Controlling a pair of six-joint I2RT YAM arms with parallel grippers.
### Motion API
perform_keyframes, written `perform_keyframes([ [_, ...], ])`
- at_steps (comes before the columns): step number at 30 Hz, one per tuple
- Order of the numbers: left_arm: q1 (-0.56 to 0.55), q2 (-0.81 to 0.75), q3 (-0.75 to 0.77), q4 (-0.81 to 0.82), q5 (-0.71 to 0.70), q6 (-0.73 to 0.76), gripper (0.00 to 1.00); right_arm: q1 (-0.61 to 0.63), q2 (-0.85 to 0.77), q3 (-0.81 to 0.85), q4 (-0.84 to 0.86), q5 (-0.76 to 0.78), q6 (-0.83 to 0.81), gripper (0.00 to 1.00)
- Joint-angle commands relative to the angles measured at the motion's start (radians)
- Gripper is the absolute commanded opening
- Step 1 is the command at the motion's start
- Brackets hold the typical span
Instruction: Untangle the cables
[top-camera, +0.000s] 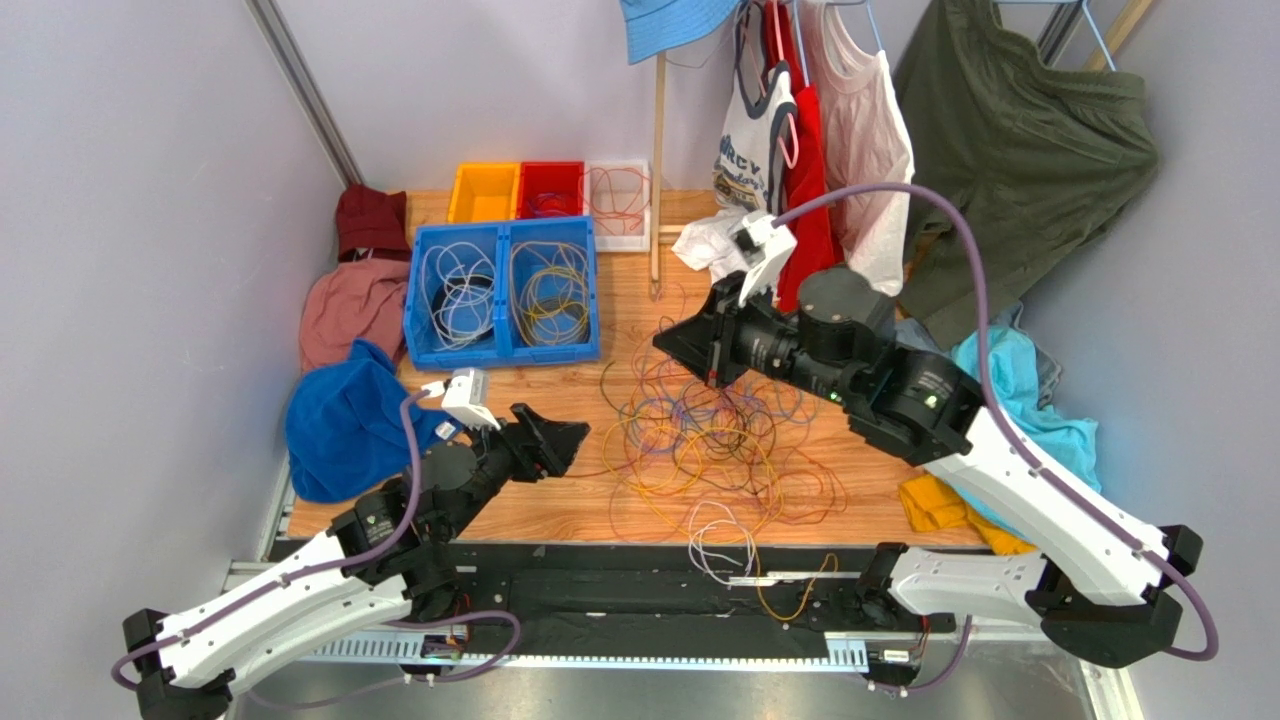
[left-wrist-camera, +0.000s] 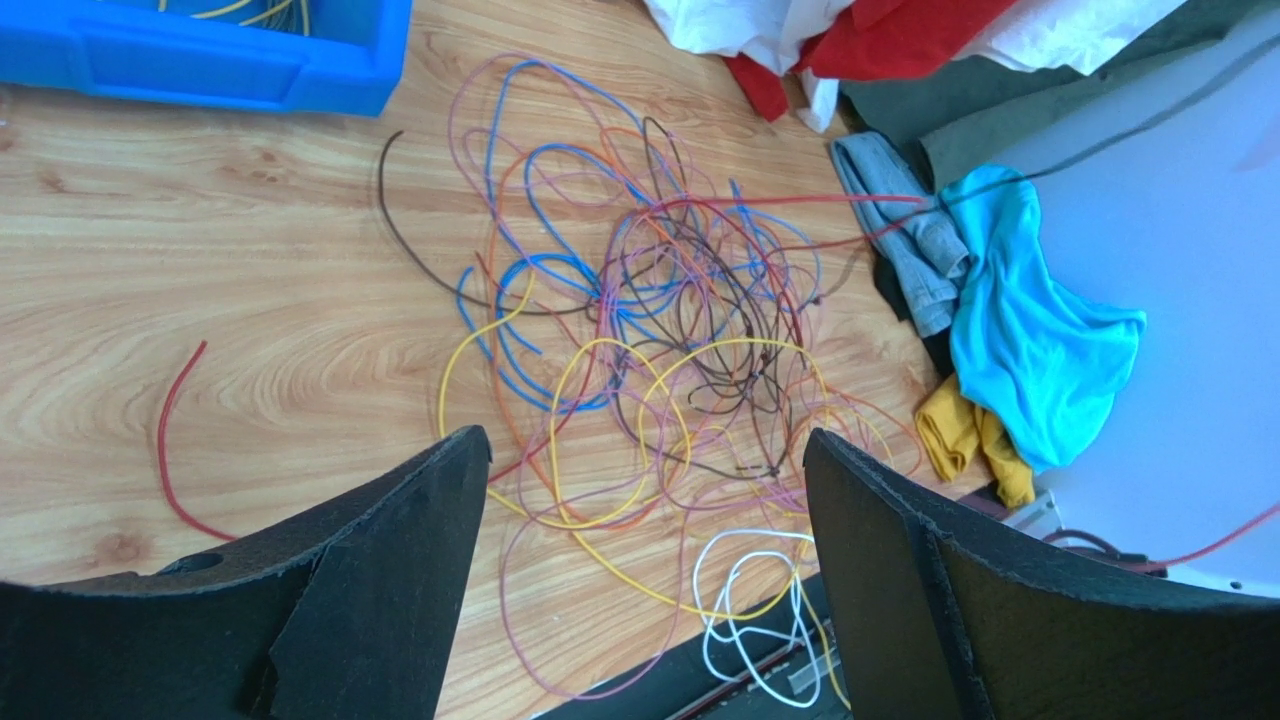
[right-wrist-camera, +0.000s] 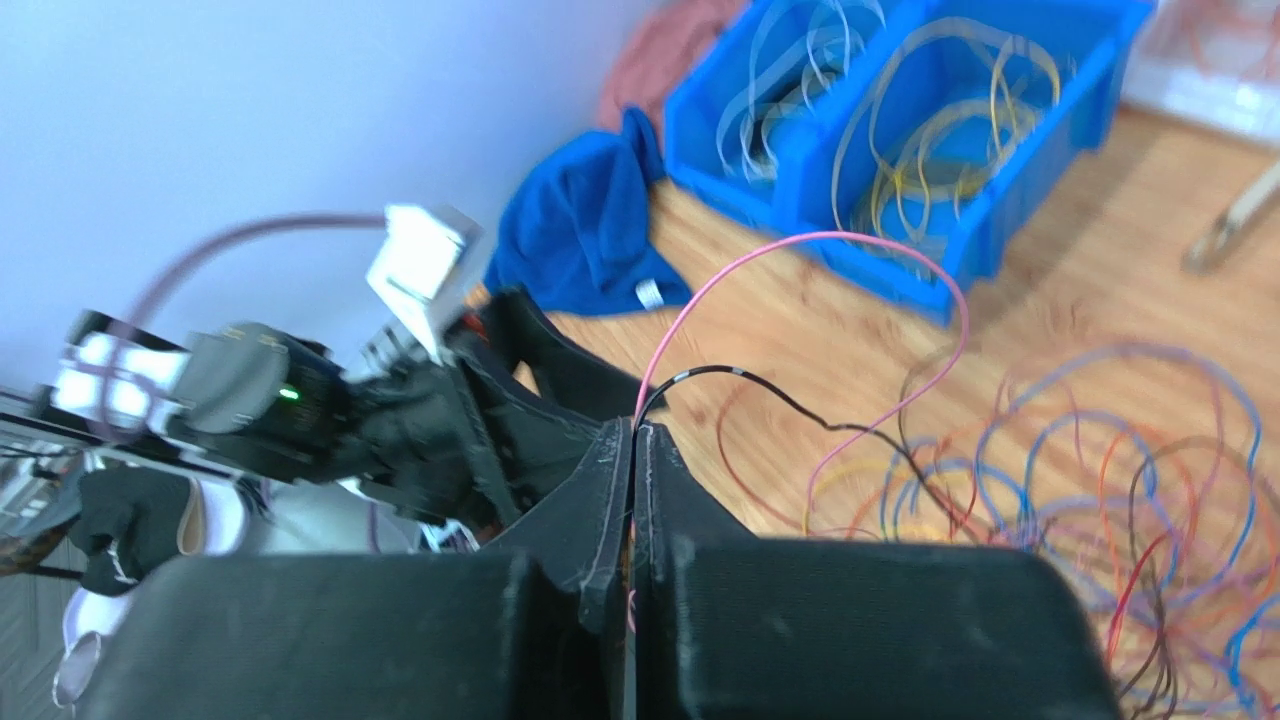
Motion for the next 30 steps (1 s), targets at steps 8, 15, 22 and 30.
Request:
perform_keyframes([
  [8,-0.006,0.012,0.022,0.018,-0.033,0.036,0.86,0.003,-0.166,-0.243,0.046,0.134,-0.003,0.00],
  [15,-0.006,0.028,-0.070,0.476,0.290,0.273,0.88,0.003,-0.176,-0.312,0.091,0.122,0.028,0.00],
  [22,-0.006,0.240,-0.082,0.784,0.591,0.369,0.88,0.003,-0.157,-0.253,0.077,0.103,0.022,0.00],
  [30,-0.014,0.370,-0.108,0.943,0.659,0.347,0.88,0.004,-0.144,-0.207,0.069,0.082,0.019,0.00],
])
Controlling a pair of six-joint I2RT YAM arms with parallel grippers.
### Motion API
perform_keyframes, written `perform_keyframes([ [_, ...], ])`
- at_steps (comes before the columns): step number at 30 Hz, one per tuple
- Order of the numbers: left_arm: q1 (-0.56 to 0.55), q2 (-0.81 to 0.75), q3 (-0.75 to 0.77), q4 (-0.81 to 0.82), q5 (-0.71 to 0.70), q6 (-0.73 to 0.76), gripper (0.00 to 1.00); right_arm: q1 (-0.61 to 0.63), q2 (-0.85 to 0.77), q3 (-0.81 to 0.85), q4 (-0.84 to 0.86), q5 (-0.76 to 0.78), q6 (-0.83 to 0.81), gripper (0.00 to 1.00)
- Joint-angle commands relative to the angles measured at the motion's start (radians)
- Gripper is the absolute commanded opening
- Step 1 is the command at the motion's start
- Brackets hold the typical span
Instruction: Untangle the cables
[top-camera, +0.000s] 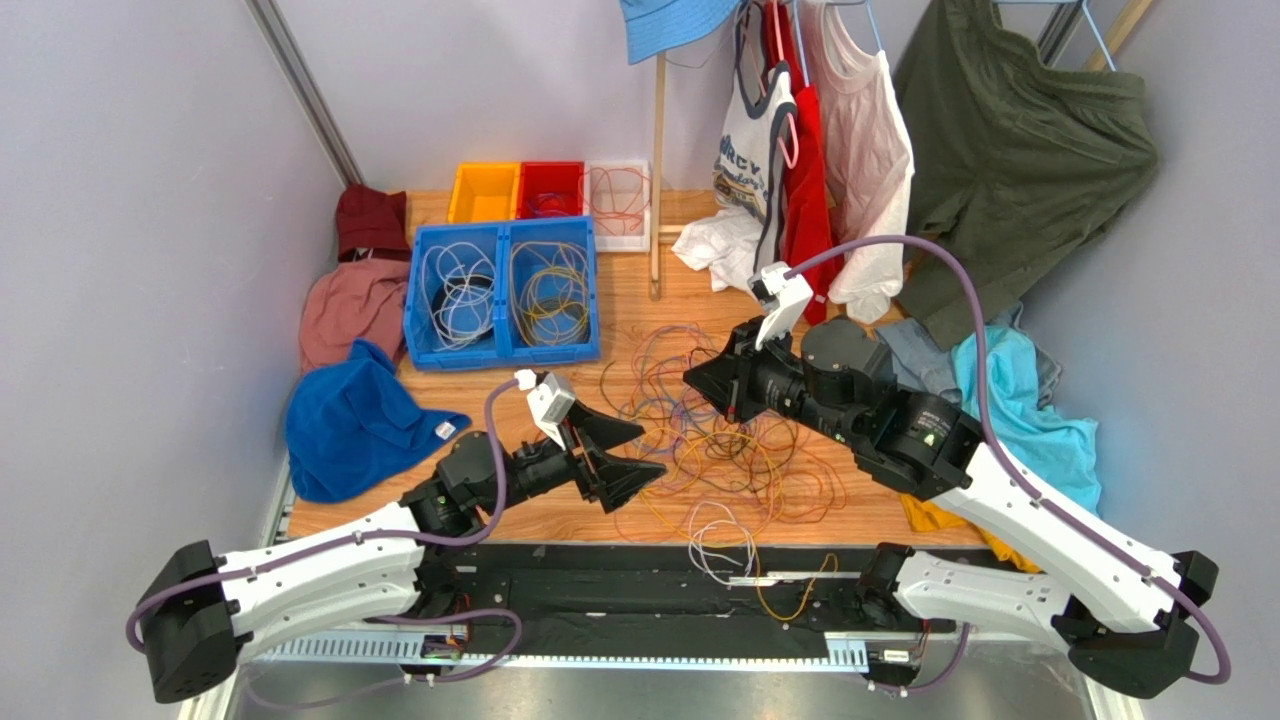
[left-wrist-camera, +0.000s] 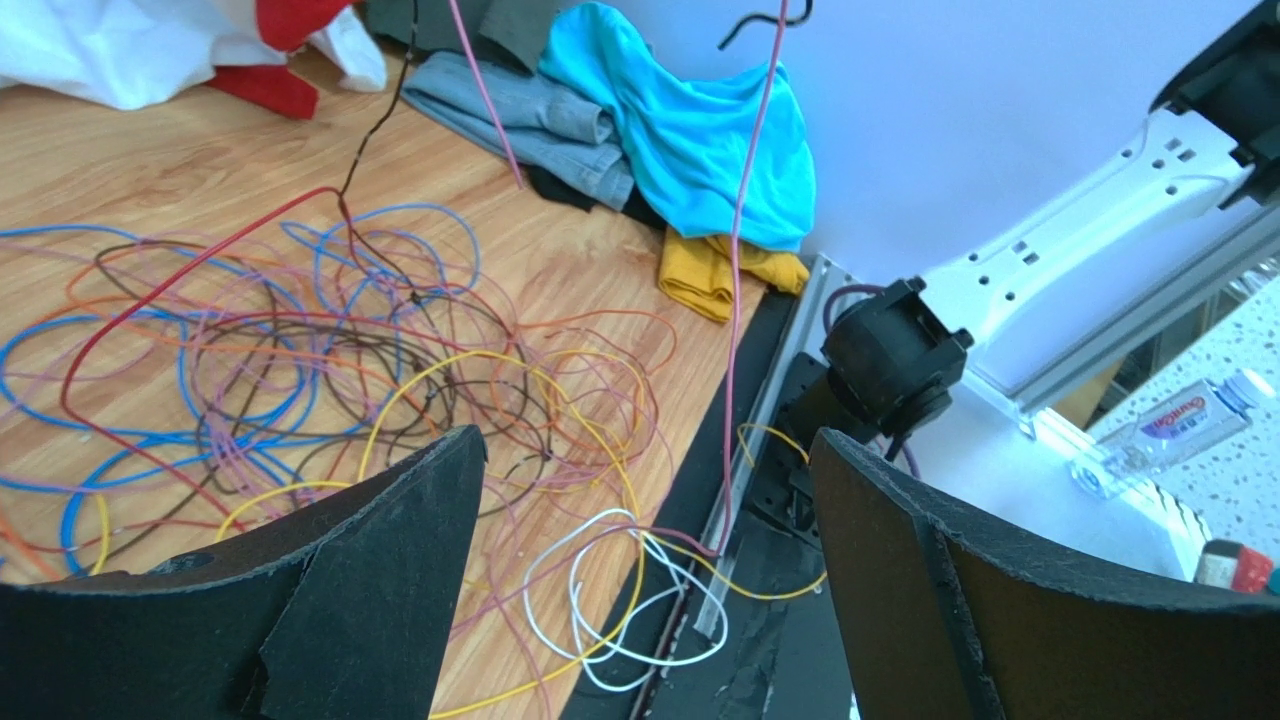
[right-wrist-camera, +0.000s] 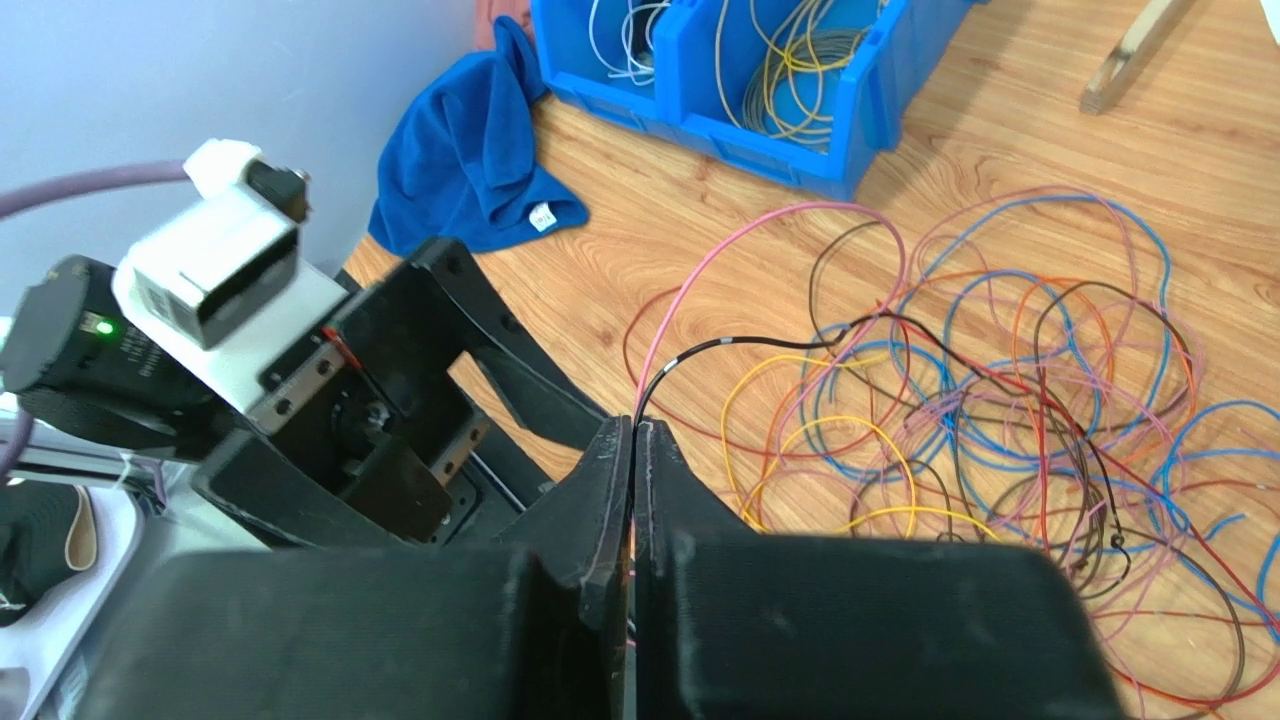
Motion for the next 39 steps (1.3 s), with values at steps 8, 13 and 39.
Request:
perform_keyframes([
  [8,-0.014,0.087,0.006,0.221,0.104,0.017,0.78,0.003,0.022,0.054,0.046,-0.021,-0.003,0.00],
  [13,-0.015,0.149,0.027,0.244,0.136,0.018,0.50,0.002,0.024,0.043,0.052,-0.024,-0.001,0.00],
  [39,0.043,0.399,1.363,-1.140,-0.521,0.366,0.00,0.002,-0.390,-0.210,-0.071,0.237,0.045,0.53],
])
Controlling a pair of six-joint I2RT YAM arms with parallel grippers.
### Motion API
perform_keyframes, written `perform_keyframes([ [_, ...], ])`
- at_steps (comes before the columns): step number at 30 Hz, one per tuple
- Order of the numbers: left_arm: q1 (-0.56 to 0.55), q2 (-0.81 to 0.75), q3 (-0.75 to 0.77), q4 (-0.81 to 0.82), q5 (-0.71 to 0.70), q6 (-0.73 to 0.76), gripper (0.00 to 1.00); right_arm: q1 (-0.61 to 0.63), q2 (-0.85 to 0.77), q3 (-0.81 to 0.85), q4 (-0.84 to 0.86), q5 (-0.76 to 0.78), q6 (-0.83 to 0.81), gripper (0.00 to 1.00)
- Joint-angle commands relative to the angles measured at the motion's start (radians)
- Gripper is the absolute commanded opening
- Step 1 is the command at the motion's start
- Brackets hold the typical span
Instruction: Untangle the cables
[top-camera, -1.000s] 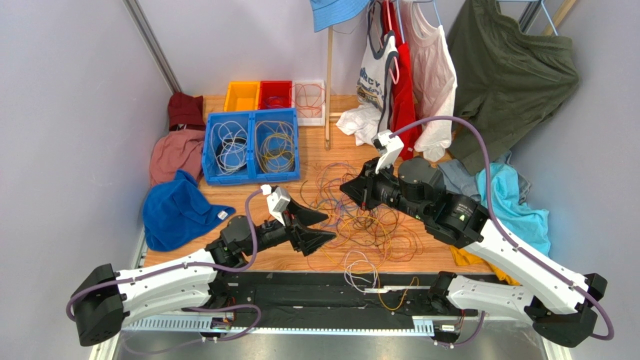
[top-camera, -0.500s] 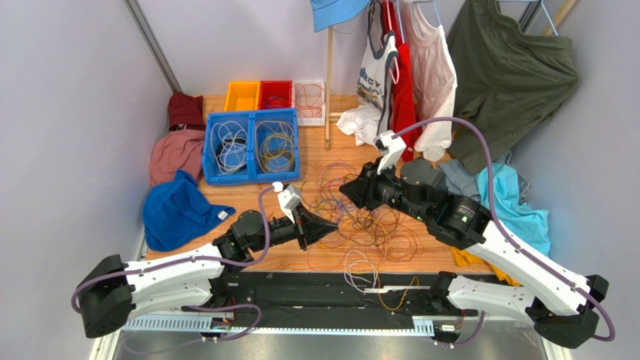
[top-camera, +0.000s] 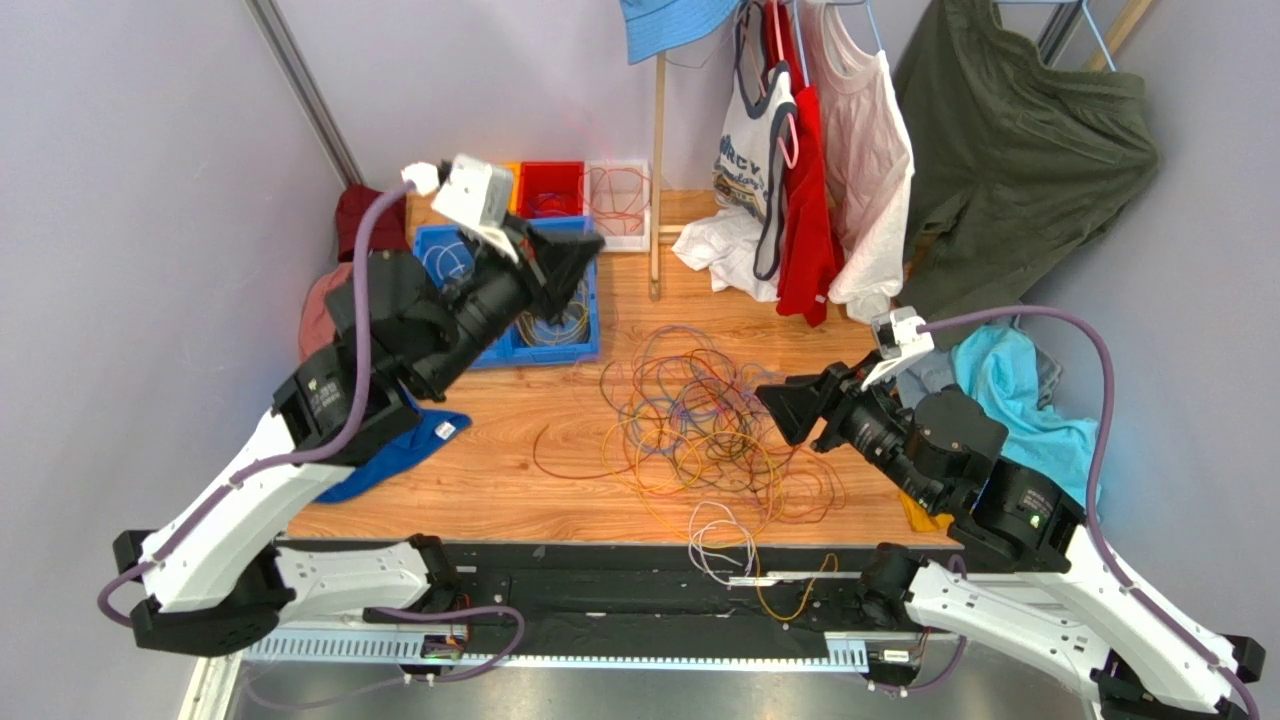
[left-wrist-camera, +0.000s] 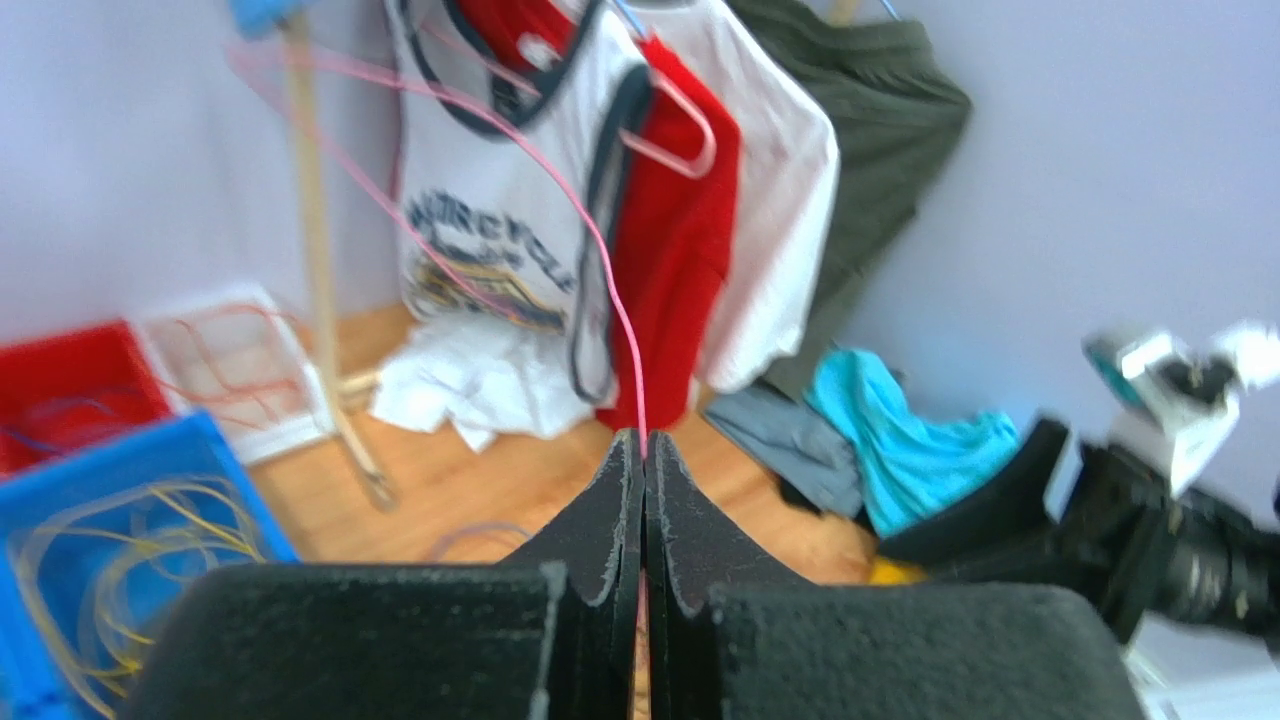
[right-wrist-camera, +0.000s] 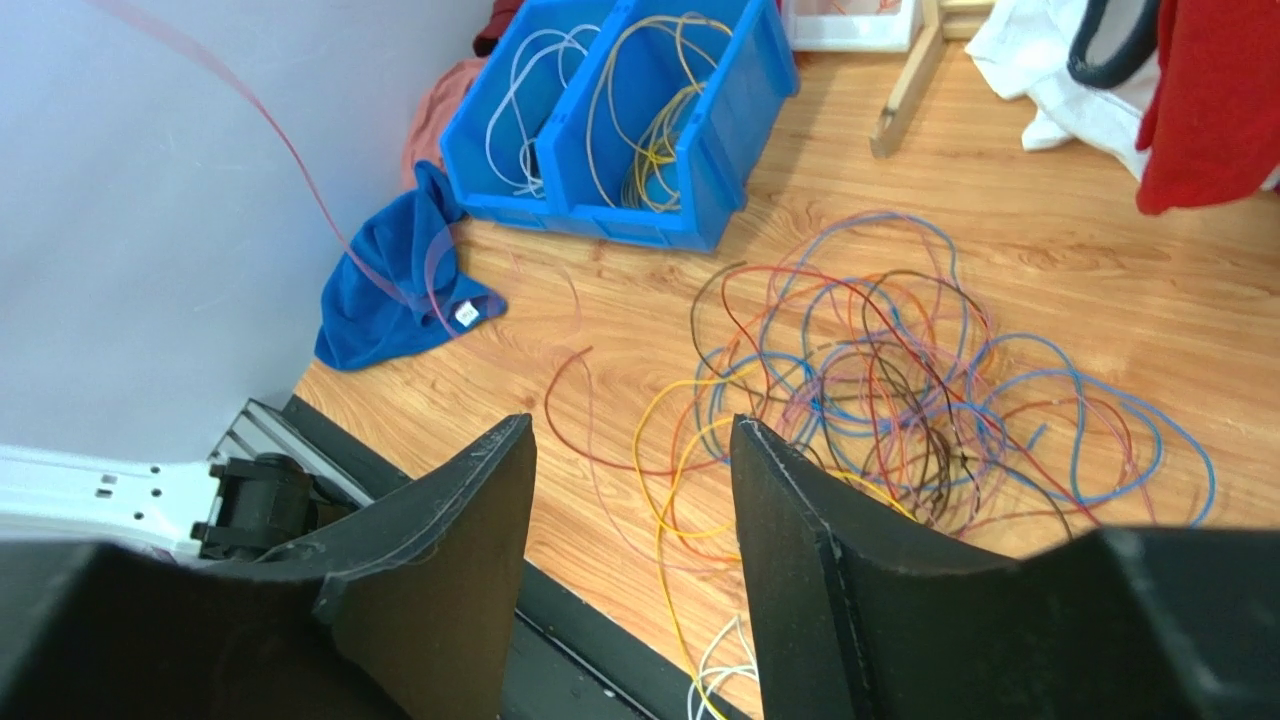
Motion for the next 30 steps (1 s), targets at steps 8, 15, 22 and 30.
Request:
perform_keyframes([
  [8,0.078,0.332,0.600,-0.161,-0.130,0.243,0.00,0.001,-0.091,-0.203,0.033,-0.076,0.047,0.51],
  [15,0.078,0.422,0.820,-0.181,-0.010,0.196,0.00,0.001,-0.025,-0.295,0.248,-0.173,0.030,0.57],
  [22,0.078,0.423,0.826,-0.177,0.056,0.155,0.00,0.001,0.194,-0.266,0.518,-0.169,-0.029,0.60],
  [30,0.078,0.408,0.821,-0.192,0.087,0.142,0.00,0.001,0.408,-0.185,0.572,-0.092,-0.046,0.60],
])
